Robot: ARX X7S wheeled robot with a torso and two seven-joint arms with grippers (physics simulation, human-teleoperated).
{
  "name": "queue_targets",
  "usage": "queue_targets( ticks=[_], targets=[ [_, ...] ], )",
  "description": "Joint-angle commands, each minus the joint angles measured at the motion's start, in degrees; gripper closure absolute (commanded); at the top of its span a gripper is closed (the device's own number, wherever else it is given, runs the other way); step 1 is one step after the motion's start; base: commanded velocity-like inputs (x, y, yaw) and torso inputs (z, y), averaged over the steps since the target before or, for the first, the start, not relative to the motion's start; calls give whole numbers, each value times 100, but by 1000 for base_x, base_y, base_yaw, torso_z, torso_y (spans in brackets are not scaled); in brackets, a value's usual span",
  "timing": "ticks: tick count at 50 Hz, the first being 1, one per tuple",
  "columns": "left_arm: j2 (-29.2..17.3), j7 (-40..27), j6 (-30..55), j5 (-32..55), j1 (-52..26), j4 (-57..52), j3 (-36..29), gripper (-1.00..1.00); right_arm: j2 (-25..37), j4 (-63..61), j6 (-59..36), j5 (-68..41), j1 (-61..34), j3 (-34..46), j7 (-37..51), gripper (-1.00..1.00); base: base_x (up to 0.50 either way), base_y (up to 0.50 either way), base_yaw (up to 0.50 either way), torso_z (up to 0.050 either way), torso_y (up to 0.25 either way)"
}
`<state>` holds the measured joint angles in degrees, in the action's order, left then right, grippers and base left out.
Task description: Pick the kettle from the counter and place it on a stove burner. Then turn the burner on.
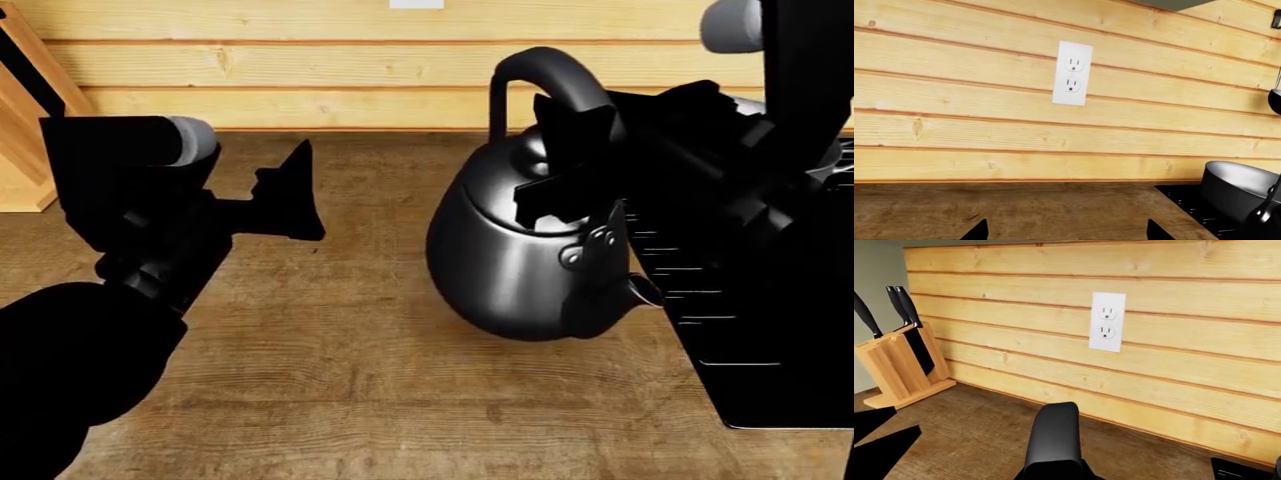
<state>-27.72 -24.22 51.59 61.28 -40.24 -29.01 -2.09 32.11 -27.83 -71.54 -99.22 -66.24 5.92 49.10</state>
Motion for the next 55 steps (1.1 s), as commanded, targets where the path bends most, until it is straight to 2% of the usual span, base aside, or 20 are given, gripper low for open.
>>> queue_targets(
  ticks=[1,55],
  targets=[
    [-7,14,-32,-26,2,41,-36,-100,29,-8,109,250,-81,-204,-65,100,1,-500,0,0,10],
    [-71,-53,-100,65,11,13,-80,-100,207,-98,334,104,-125,-131,12,100,0,-500,0,1,2]
  ],
)
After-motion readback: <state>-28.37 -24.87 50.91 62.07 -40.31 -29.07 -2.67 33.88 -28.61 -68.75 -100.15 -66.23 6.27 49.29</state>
